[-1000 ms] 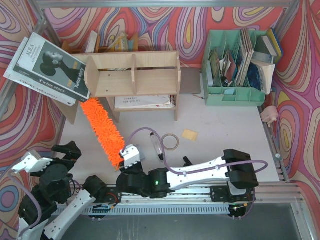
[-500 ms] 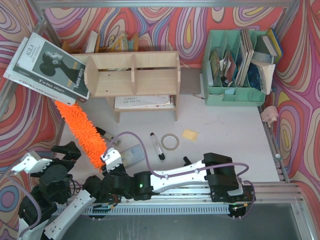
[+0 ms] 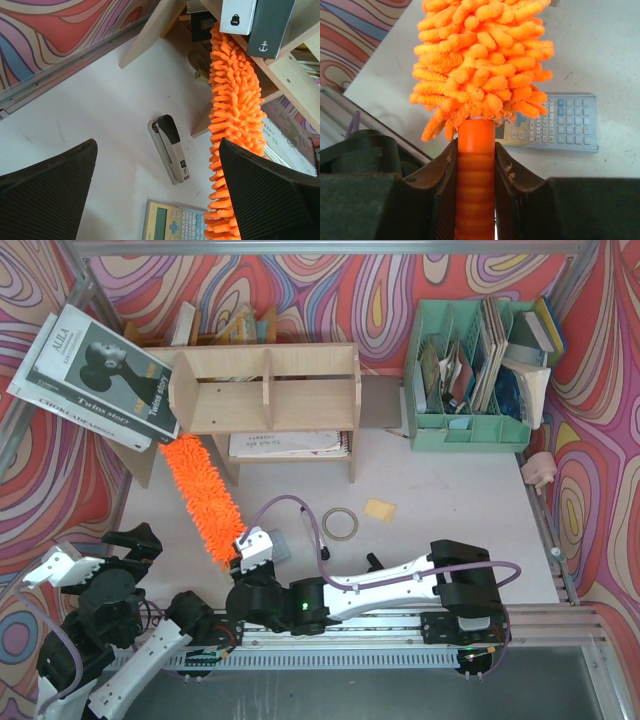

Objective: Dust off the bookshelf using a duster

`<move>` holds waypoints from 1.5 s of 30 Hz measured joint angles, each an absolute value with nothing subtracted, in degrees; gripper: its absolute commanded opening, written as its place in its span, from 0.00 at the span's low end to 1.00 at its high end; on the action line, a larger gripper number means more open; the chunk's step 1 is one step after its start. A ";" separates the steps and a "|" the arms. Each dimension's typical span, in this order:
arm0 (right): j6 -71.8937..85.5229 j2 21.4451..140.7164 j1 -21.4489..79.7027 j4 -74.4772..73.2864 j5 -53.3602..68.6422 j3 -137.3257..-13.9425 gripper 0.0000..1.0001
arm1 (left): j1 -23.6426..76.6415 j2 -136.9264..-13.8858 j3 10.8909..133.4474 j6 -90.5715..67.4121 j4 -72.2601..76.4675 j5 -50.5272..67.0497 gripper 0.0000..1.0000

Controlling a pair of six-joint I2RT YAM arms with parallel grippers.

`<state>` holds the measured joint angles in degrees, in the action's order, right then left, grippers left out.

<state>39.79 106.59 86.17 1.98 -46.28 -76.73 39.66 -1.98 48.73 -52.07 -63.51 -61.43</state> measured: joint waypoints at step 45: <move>40.03 104.86 90.17 4.89 -49.91 -73.65 0.00 | 39.66 -1.98 48.51 -52.10 -63.53 -61.43 0.98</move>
